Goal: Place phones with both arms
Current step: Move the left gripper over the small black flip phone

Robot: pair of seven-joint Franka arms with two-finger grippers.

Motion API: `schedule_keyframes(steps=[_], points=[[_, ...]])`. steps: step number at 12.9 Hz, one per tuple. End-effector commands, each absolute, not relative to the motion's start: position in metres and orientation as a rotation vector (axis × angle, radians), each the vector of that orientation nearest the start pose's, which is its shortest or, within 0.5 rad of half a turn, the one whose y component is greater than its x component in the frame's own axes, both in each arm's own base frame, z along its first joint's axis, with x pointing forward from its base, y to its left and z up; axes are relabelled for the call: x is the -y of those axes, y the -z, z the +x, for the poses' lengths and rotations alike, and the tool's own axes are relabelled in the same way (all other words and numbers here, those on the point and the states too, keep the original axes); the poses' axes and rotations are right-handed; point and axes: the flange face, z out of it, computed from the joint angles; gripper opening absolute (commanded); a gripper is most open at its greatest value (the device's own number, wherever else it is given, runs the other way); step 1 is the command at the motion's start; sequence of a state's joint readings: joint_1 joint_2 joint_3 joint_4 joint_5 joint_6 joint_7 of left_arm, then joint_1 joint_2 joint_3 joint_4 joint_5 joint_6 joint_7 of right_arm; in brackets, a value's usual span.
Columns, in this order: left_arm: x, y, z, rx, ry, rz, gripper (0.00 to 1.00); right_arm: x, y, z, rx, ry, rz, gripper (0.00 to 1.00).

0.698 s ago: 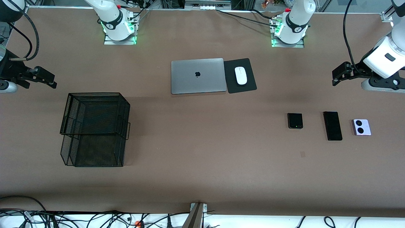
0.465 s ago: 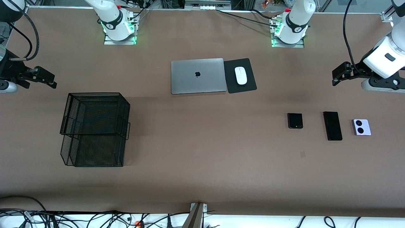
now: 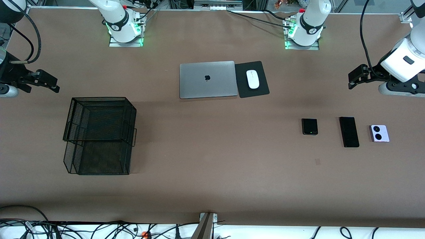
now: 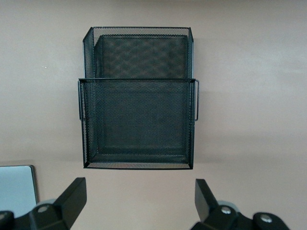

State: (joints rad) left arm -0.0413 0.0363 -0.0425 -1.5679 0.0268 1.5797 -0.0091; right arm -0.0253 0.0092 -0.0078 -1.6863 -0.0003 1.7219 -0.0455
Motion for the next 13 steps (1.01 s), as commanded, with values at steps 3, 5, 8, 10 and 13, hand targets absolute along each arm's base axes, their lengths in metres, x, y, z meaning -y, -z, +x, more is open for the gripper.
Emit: schedule_keyframes(steps=[3,5,8,10,13], points=[[0.051,-0.606,0.565,-0.122,-0.057,-3.128,1.00,0.021,-0.580,0.567,0.038,0.043,-3.151,1.00],[0.055,-0.603,0.567,-0.130,-0.066,-3.128,1.00,0.021,-0.581,0.566,0.038,0.048,-3.152,1.00],[0.057,-0.585,0.574,-0.139,-0.114,-3.123,1.00,0.021,-0.580,0.567,0.038,0.045,-3.152,1.00],[0.047,-0.557,0.584,-0.119,-0.193,-3.119,1.00,0.021,-0.579,0.566,0.038,0.040,-3.151,1.00],[0.052,-0.505,0.618,-0.124,-0.157,-3.116,1.00,0.021,-0.580,0.566,0.041,0.043,-3.151,1.00]])
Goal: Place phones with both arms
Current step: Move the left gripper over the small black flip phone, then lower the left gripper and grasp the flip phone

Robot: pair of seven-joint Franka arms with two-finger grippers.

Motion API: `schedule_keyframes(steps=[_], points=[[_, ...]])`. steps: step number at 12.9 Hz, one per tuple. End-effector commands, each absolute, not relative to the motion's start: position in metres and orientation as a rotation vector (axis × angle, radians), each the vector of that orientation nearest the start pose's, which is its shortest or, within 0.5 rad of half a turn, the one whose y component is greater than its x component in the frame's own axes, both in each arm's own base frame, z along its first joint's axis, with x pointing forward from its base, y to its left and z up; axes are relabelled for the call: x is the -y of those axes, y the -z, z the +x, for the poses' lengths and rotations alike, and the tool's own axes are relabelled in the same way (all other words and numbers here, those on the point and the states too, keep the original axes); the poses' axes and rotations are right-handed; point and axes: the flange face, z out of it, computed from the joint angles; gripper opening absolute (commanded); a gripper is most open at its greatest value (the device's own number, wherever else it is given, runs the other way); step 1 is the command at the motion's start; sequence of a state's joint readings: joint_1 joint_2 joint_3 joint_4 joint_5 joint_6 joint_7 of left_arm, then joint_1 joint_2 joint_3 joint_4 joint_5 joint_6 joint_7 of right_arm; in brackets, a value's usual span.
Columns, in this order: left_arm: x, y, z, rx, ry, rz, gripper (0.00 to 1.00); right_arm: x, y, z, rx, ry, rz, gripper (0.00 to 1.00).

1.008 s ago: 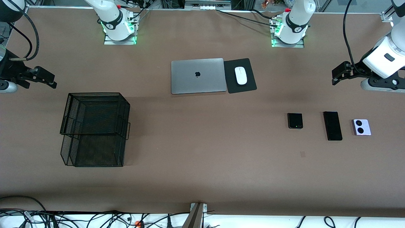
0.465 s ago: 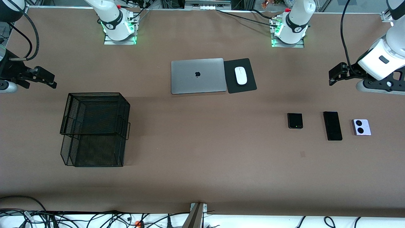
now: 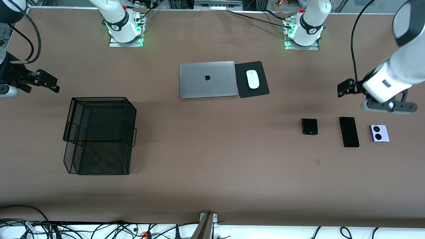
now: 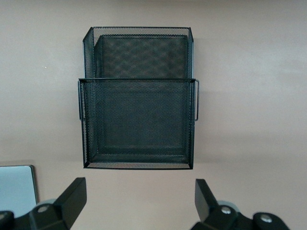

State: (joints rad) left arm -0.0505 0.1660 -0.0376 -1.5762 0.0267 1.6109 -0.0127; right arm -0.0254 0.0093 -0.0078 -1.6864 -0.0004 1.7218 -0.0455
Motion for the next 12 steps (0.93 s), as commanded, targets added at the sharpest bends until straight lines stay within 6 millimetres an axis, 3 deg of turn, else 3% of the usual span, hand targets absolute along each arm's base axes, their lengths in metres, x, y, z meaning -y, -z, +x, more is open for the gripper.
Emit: schedule_keyframes(steps=[1,3,5,8,12], points=[[0.052,-0.480,0.628,-0.127,-0.133,-3.118,1.00,0.021,-0.580,0.567,0.041,0.045,-3.152,1.00],[0.049,-0.432,0.648,-0.120,-0.093,-3.124,1.00,0.020,-0.579,0.566,0.041,0.040,-3.151,1.00],[0.050,-0.380,0.648,-0.118,-0.062,-3.129,1.00,0.021,-0.580,0.567,0.038,0.045,-3.152,1.00],[0.049,-0.300,0.616,-0.129,0.006,-3.134,1.00,0.021,-0.580,0.567,0.041,0.045,-3.152,1.00],[0.045,-0.234,0.575,-0.129,0.010,-3.137,1.00,0.020,-0.579,0.566,0.043,0.040,-3.151,1.00]])
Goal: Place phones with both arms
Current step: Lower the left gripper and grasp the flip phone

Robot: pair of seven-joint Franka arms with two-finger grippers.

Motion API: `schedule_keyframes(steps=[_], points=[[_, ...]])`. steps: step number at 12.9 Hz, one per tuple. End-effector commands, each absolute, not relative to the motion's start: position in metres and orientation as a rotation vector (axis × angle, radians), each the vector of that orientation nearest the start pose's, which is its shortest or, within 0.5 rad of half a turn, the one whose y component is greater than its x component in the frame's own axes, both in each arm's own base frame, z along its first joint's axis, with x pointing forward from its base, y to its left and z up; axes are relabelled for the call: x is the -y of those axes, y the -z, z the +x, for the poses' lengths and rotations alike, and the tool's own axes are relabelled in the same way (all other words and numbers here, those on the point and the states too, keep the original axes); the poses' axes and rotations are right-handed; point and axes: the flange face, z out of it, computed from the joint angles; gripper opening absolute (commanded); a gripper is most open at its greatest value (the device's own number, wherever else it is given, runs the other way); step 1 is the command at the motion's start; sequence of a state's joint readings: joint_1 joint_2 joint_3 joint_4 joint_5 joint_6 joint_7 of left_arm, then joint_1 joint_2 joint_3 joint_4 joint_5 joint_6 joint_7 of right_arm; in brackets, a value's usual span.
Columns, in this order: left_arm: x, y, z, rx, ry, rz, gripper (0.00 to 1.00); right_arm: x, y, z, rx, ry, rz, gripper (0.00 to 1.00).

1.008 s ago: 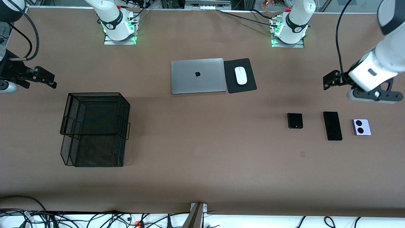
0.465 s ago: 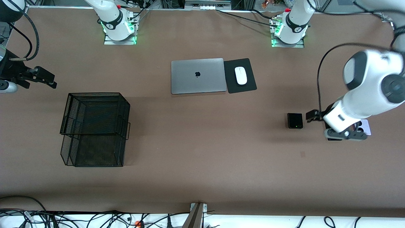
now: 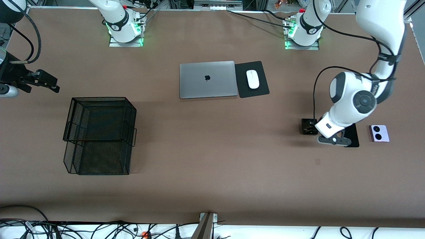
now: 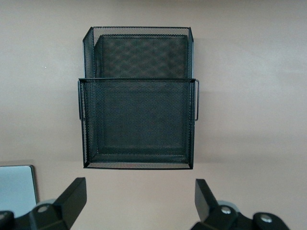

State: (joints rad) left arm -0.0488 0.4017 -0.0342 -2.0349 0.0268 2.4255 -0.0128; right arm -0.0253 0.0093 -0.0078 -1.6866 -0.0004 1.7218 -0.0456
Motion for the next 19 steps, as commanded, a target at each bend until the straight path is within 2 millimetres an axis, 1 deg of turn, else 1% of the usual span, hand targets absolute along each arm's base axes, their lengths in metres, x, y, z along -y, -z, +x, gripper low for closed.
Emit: schedule_keyframes(steps=[1,4,5,6,7,8,12,15,16,17,18,19], points=[[0.045,-0.220,0.568,-0.130,0.008,-3.138,1.00,0.021,-0.579,0.566,0.041,0.040,-3.151,1.00],[0.044,-0.200,0.560,-0.136,-0.031,-3.136,1.00,0.021,-0.580,0.567,0.041,0.043,-3.151,1.00],[0.035,-0.197,0.560,-0.121,-0.040,-3.133,1.00,0.021,-0.579,0.567,0.041,0.043,-3.151,1.00],[0.033,-0.195,0.561,-0.116,-0.040,-3.134,1.00,0.021,-0.578,0.567,0.041,0.040,-3.151,1.00],[0.035,-0.190,0.559,-0.116,-0.057,-3.135,1.00,0.020,-0.578,0.567,0.043,0.038,-3.151,1.00],[0.033,-0.185,0.559,-0.111,-0.047,-3.135,1.00,0.021,-0.579,0.567,0.041,0.043,-3.151,1.00],[0.032,-0.175,0.558,-0.107,-0.050,-3.137,1.00,0.020,-0.578,0.567,0.041,0.038,-3.151,1.00],[0.032,-0.158,0.557,-0.107,-0.033,-3.139,1.00,0.020,-0.578,0.567,0.043,0.038,-3.151,1.00],[0.032,-0.158,0.557,-0.109,-0.033,-3.139,0.71,0.020,-0.578,0.567,0.043,0.038,-3.151,1.00],[0.032,-0.158,0.557,-0.109,-0.033,-3.139,0.46,0.020,-0.578,0.567,0.043,0.038,-3.151,1.00],[0.032,-0.158,0.558,-0.109,-0.033,-3.139,0.34,0.020,-0.577,0.567,0.043,0.036,-3.151,1.00],[0.030,-0.161,0.559,-0.105,-0.028,-3.139,0.30,0.020,-0.578,0.567,0.043,0.038,-3.151,1.00]])
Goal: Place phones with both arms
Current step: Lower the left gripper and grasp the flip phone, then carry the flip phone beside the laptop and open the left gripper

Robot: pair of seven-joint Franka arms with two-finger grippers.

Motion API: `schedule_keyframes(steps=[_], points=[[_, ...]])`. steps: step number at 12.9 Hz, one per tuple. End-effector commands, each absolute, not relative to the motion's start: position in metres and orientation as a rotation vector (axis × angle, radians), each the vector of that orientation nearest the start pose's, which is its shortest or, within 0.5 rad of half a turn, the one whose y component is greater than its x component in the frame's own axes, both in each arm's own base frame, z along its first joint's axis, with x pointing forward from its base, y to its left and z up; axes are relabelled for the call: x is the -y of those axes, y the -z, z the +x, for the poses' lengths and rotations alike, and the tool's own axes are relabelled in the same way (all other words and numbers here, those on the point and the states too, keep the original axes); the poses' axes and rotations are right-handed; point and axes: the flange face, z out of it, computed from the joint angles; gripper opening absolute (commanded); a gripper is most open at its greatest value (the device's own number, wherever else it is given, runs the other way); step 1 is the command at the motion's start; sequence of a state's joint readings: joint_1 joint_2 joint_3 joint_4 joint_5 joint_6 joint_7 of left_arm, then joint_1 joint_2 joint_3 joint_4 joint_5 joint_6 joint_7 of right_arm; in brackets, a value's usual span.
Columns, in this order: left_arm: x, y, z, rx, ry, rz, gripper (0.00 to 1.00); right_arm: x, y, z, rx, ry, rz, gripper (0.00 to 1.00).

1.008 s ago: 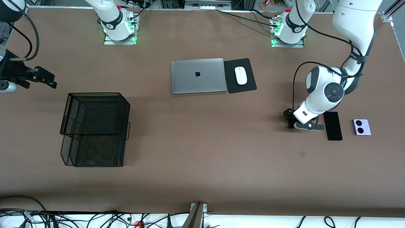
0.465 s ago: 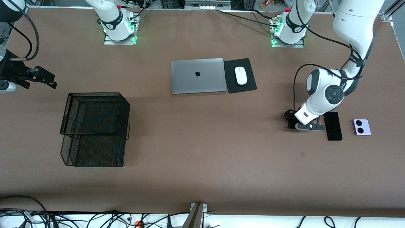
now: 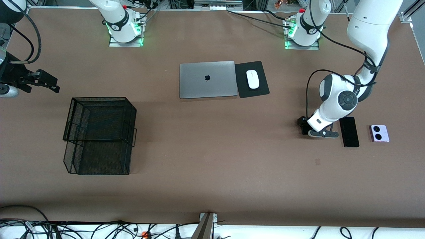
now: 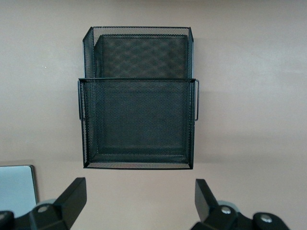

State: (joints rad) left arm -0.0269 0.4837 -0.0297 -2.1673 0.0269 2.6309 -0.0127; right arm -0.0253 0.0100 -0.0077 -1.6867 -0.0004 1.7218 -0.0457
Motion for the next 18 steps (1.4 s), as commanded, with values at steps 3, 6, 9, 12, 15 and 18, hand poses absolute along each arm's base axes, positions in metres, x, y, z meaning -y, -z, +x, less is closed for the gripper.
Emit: schedule_keyframes(steps=[3,6,9,12,15,18], points=[[0.033,-0.198,0.573,-0.094,0.041,-3.137,0.31,0.020,-0.578,0.567,0.041,0.038,-3.151,1.00],[0.063,-0.275,0.621,-0.148,-0.141,-3.120,0.32,0.020,-0.577,0.567,0.041,0.036,-3.151,1.00],[0.144,-0.352,0.649,-0.301,-0.127,-3.116,0.34,0.020,-0.578,0.567,0.041,0.038,-3.151,1.00],[0.284,-0.361,0.641,-0.430,-0.027,-3.112,0.43,0.020,-0.578,0.568,0.041,0.040,-3.151,1.00],[0.379,-0.318,0.624,-0.329,-0.035,-3.126,0.40,0.020,-0.578,0.567,0.043,0.038,-3.151,1.00],[0.454,-0.267,0.588,-0.284,-0.062,-3.125,0.41,0.020,-0.578,0.567,0.043,0.038,-3.151,1.00]])
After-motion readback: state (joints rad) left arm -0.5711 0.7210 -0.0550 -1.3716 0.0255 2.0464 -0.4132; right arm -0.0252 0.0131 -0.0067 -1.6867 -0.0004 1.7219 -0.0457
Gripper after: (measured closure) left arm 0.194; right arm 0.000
